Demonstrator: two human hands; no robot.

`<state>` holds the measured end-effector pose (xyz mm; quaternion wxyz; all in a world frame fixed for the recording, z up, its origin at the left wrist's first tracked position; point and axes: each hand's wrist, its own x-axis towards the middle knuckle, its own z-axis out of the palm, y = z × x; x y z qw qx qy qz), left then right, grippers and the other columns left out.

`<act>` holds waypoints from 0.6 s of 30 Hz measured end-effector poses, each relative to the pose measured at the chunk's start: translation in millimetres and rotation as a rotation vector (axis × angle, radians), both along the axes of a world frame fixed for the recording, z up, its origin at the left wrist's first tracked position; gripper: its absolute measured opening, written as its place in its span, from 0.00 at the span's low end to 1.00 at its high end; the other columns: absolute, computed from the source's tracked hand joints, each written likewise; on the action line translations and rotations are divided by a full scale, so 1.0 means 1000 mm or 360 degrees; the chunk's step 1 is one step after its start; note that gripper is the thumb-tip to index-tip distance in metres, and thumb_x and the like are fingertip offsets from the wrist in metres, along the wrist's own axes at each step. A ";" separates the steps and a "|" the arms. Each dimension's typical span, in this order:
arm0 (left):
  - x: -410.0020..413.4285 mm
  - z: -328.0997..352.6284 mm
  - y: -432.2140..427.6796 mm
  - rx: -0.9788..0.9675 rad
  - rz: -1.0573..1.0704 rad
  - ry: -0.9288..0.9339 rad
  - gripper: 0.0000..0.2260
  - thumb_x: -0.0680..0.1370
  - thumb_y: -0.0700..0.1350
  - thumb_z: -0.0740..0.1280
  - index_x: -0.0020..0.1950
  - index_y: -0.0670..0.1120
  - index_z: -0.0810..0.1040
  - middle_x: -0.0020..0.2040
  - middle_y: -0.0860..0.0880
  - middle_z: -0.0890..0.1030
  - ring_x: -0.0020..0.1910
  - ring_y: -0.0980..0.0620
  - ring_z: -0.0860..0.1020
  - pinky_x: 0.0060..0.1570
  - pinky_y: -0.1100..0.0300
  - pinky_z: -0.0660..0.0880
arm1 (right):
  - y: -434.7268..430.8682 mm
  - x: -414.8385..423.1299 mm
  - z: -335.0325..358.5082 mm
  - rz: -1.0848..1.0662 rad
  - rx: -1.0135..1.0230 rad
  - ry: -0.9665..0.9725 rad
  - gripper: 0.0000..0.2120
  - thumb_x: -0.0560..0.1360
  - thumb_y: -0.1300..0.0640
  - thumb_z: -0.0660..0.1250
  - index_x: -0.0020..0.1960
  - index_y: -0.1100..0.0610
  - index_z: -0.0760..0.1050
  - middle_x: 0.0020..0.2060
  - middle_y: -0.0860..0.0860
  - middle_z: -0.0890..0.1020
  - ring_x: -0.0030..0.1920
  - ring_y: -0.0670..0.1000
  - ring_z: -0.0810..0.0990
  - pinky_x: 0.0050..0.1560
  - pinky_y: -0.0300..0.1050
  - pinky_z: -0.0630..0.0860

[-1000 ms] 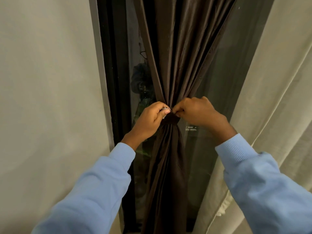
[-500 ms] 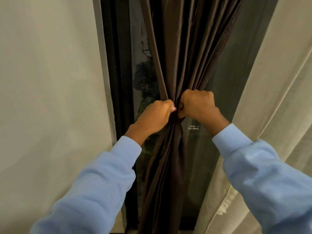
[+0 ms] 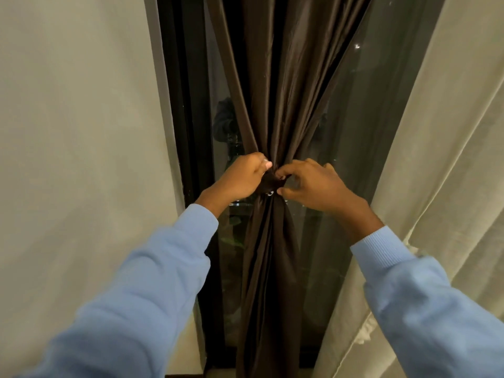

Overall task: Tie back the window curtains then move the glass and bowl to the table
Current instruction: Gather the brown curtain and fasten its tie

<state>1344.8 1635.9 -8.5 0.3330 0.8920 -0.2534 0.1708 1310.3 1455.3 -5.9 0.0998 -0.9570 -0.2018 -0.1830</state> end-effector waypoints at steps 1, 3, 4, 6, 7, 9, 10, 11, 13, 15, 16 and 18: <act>-0.001 0.001 -0.002 -0.0014 -0.0027 -0.0011 0.10 0.82 0.47 0.57 0.43 0.46 0.72 0.35 0.53 0.73 0.36 0.55 0.74 0.35 0.62 0.66 | 0.001 -0.001 0.002 -0.0030 -0.0050 -0.0026 0.14 0.76 0.46 0.68 0.61 0.45 0.75 0.53 0.43 0.76 0.58 0.50 0.72 0.58 0.57 0.68; -0.002 0.002 -0.009 -0.0033 -0.0043 -0.0059 0.10 0.82 0.46 0.58 0.43 0.46 0.73 0.33 0.54 0.73 0.33 0.58 0.72 0.33 0.63 0.65 | 0.003 -0.004 0.005 -0.0087 -0.0108 -0.0004 0.13 0.75 0.48 0.67 0.58 0.48 0.77 0.49 0.46 0.72 0.58 0.52 0.71 0.59 0.59 0.67; -0.001 0.001 -0.012 -0.0040 -0.0041 -0.0083 0.11 0.82 0.46 0.58 0.42 0.46 0.73 0.33 0.54 0.72 0.32 0.58 0.71 0.33 0.63 0.64 | 0.003 -0.004 0.007 -0.0115 -0.0137 0.0026 0.13 0.75 0.48 0.67 0.58 0.49 0.77 0.47 0.46 0.70 0.59 0.53 0.70 0.60 0.59 0.66; 0.000 -0.002 -0.014 -0.0062 -0.0034 -0.0106 0.11 0.82 0.47 0.59 0.42 0.44 0.74 0.32 0.53 0.73 0.32 0.57 0.72 0.33 0.61 0.66 | 0.004 -0.005 0.009 -0.0145 -0.0200 0.0088 0.13 0.75 0.48 0.67 0.58 0.51 0.77 0.49 0.47 0.68 0.61 0.54 0.68 0.64 0.61 0.63; 0.000 -0.004 -0.015 -0.0078 -0.0032 -0.0104 0.12 0.82 0.47 0.60 0.43 0.43 0.75 0.33 0.52 0.74 0.33 0.56 0.73 0.34 0.60 0.67 | 0.003 -0.005 0.010 -0.0151 -0.0225 0.0119 0.12 0.76 0.48 0.67 0.57 0.51 0.77 0.51 0.47 0.68 0.62 0.54 0.67 0.65 0.61 0.62; -0.001 -0.005 -0.017 -0.0122 -0.0020 -0.0094 0.12 0.81 0.47 0.61 0.44 0.42 0.77 0.34 0.51 0.76 0.34 0.54 0.74 0.36 0.57 0.69 | 0.002 -0.007 0.013 -0.0170 -0.0274 0.0169 0.11 0.76 0.47 0.65 0.54 0.51 0.78 0.54 0.48 0.67 0.63 0.54 0.64 0.68 0.63 0.57; -0.002 -0.005 -0.018 -0.0140 -0.0016 -0.0099 0.12 0.81 0.47 0.61 0.44 0.42 0.78 0.34 0.50 0.77 0.35 0.53 0.76 0.37 0.56 0.71 | 0.002 -0.008 0.015 -0.0179 -0.0288 0.0193 0.09 0.77 0.47 0.63 0.51 0.51 0.77 0.54 0.48 0.65 0.64 0.54 0.62 0.69 0.64 0.55; -0.003 -0.004 -0.019 -0.0144 -0.0006 -0.0113 0.12 0.80 0.48 0.62 0.43 0.43 0.78 0.35 0.49 0.78 0.36 0.52 0.77 0.38 0.55 0.72 | 0.001 -0.009 0.018 -0.0179 -0.0273 0.0231 0.08 0.78 0.48 0.62 0.48 0.51 0.76 0.54 0.48 0.65 0.64 0.54 0.62 0.70 0.65 0.53; -0.005 -0.002 -0.022 -0.0124 0.0037 -0.0166 0.12 0.80 0.48 0.62 0.41 0.45 0.77 0.34 0.50 0.77 0.35 0.53 0.76 0.35 0.56 0.71 | 0.000 -0.012 0.026 -0.0159 -0.0166 0.0377 0.10 0.79 0.50 0.59 0.42 0.50 0.74 0.53 0.47 0.65 0.64 0.53 0.61 0.71 0.65 0.49; -0.009 0.001 -0.027 -0.0140 0.0096 -0.0210 0.11 0.80 0.48 0.62 0.38 0.48 0.75 0.31 0.54 0.74 0.32 0.57 0.73 0.33 0.60 0.67 | -0.006 -0.013 0.031 -0.0150 -0.0068 0.0491 0.08 0.79 0.51 0.61 0.42 0.48 0.75 0.49 0.46 0.67 0.64 0.52 0.62 0.71 0.65 0.51; -0.009 0.002 -0.028 -0.0173 0.0119 -0.0206 0.11 0.80 0.47 0.63 0.38 0.48 0.75 0.30 0.55 0.73 0.31 0.59 0.72 0.33 0.62 0.65 | -0.009 -0.011 0.030 -0.0156 -0.0034 0.0474 0.06 0.78 0.51 0.63 0.44 0.47 0.77 0.48 0.45 0.70 0.63 0.52 0.65 0.70 0.65 0.54; -0.009 0.003 -0.028 -0.0240 0.0144 -0.0155 0.11 0.80 0.46 0.64 0.38 0.45 0.77 0.30 0.55 0.72 0.30 0.60 0.71 0.33 0.63 0.64 | -0.013 -0.010 0.015 -0.0217 0.0149 0.0322 0.06 0.76 0.51 0.68 0.51 0.43 0.80 0.49 0.46 0.74 0.60 0.52 0.74 0.65 0.62 0.66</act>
